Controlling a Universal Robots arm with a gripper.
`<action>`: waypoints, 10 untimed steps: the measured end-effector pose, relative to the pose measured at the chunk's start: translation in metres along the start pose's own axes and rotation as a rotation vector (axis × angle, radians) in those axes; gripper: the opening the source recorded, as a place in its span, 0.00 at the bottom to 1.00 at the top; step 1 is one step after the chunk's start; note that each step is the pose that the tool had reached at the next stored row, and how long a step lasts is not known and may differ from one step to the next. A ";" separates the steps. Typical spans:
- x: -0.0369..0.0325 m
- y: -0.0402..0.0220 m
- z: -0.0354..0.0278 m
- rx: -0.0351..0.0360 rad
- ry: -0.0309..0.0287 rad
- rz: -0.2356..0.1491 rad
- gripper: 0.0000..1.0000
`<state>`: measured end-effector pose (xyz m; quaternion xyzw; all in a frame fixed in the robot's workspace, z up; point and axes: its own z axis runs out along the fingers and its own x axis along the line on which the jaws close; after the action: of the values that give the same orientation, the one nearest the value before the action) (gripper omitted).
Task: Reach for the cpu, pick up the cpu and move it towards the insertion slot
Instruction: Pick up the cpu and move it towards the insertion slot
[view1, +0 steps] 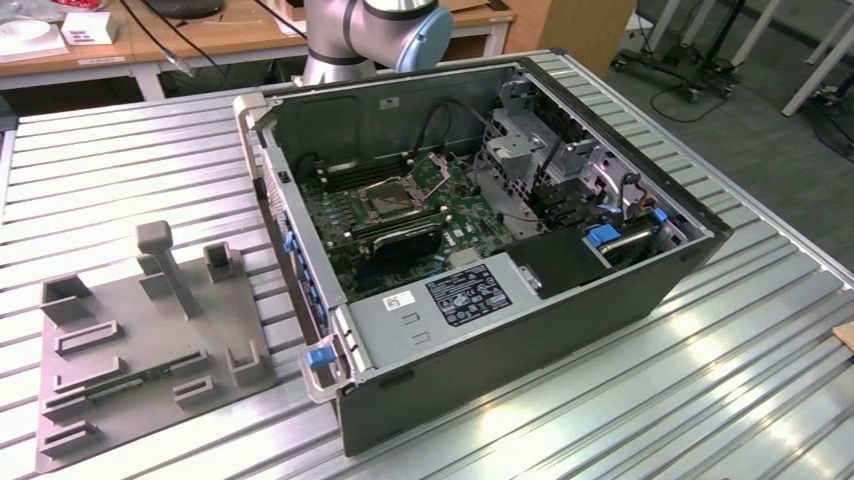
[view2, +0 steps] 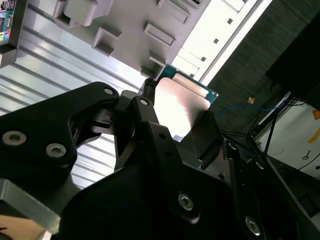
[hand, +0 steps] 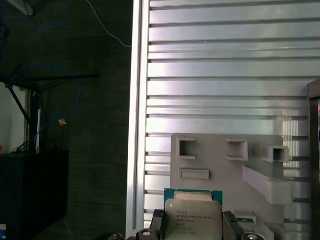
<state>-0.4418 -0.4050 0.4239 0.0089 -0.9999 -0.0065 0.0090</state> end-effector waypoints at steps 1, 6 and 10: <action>-0.0001 0.0000 0.0008 0.0000 0.0001 0.000 0.54; 0.0000 -0.0019 0.0038 -0.0012 0.0000 0.000 0.54; 0.0002 -0.0117 0.0087 -0.0043 -0.0003 -0.001 0.54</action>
<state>-0.4420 -0.4166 0.4151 0.0091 -0.9999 -0.0087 0.0089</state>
